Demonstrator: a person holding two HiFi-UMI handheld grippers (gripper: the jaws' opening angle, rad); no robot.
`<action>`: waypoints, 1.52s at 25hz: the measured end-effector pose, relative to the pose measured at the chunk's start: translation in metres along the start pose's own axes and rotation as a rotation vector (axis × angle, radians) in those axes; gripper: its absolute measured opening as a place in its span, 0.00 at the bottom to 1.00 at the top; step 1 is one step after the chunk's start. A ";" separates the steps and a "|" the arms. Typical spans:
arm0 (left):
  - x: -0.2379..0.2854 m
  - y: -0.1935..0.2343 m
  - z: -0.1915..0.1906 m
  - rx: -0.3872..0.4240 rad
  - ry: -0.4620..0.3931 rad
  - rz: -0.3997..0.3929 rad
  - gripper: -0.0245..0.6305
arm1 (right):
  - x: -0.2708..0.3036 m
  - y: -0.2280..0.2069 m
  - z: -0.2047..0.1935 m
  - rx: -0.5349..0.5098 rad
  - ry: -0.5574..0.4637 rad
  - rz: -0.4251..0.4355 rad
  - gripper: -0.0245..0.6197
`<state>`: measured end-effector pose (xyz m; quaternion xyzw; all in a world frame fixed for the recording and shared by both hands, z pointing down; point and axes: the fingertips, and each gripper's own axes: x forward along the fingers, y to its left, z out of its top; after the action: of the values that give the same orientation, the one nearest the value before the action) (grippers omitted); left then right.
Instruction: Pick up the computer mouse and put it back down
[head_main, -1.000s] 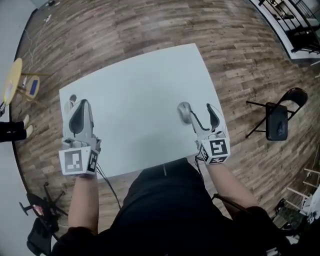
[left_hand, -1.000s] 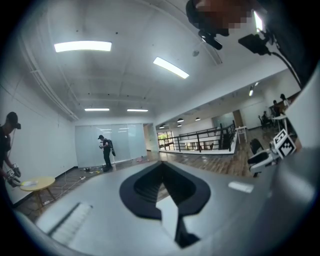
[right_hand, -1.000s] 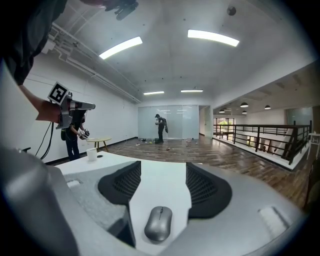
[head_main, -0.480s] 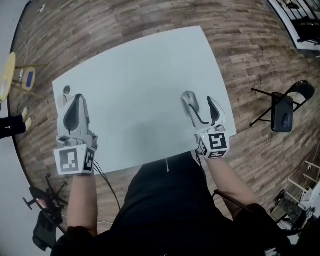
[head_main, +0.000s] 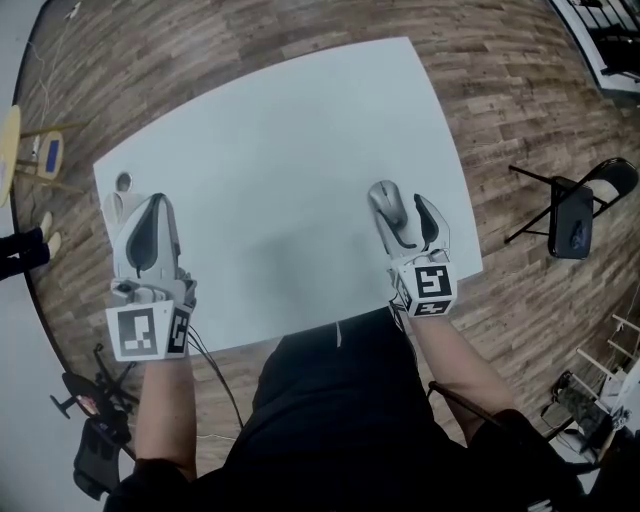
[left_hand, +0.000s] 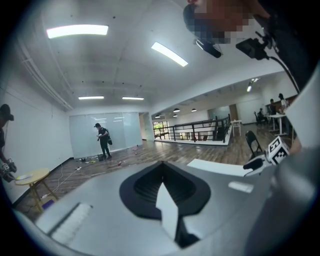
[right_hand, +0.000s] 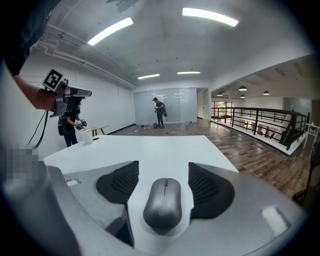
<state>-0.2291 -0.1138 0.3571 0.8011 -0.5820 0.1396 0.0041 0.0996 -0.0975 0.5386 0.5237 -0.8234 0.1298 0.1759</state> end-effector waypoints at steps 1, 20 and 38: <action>0.002 0.001 -0.001 -0.002 0.005 -0.002 0.04 | 0.001 0.000 -0.002 0.002 0.007 0.000 0.51; 0.020 0.008 -0.032 -0.033 0.074 -0.017 0.04 | 0.019 0.003 -0.038 0.004 0.156 -0.015 0.54; 0.028 0.000 -0.046 -0.050 0.107 -0.032 0.04 | 0.024 0.001 -0.052 -0.034 0.238 -0.040 0.54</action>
<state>-0.2315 -0.1325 0.4073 0.8014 -0.5713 0.1675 0.0576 0.0973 -0.0957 0.5957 0.5179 -0.7881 0.1737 0.2838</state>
